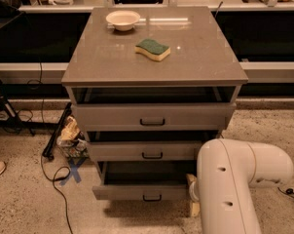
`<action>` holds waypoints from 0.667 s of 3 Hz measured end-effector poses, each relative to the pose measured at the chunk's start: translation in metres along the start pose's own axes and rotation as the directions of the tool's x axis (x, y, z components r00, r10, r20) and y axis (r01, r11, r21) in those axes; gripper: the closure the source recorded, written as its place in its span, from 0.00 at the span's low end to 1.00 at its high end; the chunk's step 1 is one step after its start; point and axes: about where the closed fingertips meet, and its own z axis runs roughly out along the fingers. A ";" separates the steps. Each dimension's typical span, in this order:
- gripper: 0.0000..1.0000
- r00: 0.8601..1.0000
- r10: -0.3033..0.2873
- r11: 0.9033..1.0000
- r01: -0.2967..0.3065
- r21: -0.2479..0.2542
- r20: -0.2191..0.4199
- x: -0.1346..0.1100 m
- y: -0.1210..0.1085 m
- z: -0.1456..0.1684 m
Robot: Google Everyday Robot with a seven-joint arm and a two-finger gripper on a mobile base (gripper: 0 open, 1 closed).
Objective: Open bottom drawer
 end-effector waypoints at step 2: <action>0.00 0.999 0.014 0.998 -0.011 -0.067 0.044 -0.002 -0.003 0.015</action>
Offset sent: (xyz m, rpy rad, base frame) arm 0.0146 0.0051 -0.0184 0.0571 0.1000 0.0097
